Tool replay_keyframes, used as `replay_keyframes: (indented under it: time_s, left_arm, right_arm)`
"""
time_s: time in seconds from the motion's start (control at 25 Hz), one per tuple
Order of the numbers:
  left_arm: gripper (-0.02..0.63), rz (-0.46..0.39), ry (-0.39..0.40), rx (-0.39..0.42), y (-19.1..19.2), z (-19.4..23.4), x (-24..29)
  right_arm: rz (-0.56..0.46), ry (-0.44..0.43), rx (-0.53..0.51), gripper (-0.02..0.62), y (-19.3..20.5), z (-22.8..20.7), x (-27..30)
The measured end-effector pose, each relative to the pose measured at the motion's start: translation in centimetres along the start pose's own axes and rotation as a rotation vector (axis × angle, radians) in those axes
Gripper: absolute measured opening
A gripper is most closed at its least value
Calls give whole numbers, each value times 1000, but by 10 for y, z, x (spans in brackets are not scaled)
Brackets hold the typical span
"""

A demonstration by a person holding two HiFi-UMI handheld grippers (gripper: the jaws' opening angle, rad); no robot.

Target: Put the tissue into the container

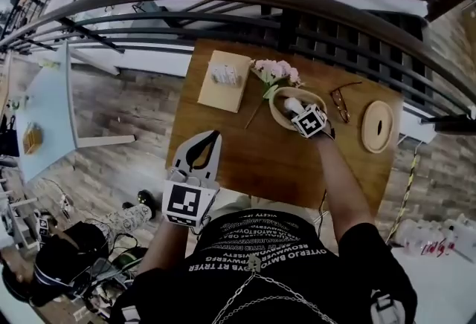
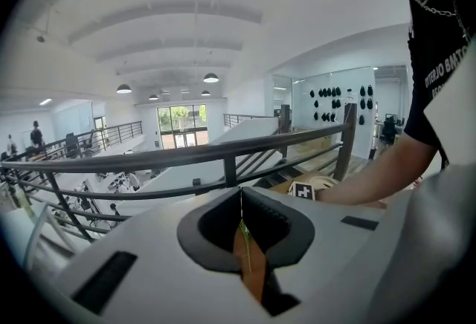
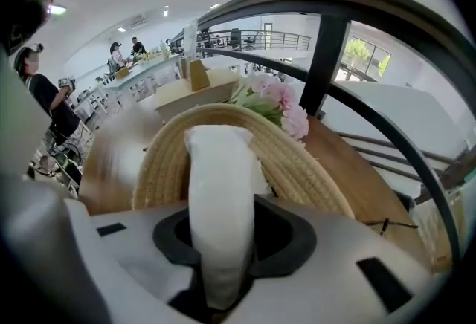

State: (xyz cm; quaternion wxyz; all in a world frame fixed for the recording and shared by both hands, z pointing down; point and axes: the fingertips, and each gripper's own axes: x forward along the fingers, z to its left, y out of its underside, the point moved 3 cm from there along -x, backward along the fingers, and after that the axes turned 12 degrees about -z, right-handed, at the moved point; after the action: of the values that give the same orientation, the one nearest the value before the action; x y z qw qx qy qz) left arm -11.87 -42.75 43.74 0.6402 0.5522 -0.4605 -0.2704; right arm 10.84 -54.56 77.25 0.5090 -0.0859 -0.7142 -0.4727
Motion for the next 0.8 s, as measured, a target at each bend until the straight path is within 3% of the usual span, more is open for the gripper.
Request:
replay_keyframes:
  time_s: [0.04,0.2,0.36,0.52,0.56,0.6,0.72,0.8]
  left_arm:
    - [29,-2,-3,2,0,1,-1]
    - [29,-33,0,17,-8,0,-12]
    - [29,-73,22,32,-16,-4,-36]
    - [29,-121,43,46,-22,2,-62]
    - [29,-135,48,51,-24,2,-68]
    - [29,-148,51,56,-26,0,-74]
    - [29,-181,54,73,-32,-6,-94]
    - [29,-204,51,77,-33,-3,-107]
  right_arm:
    - [-3,-6,14,139,-1,-1,1]
    - [-122,-30,100,320,-16,5,-16]
    - [-219,31,65,348,-25,16,-71]
    - [-307,184,30,345,-37,30,-139]
    - [-344,220,41,336,-39,34,-159]
    - [-390,258,58,277,-40,40,-182]
    - [-557,377,98,24,-43,63,-254]
    - [-673,431,97,15,-50,88,-296]
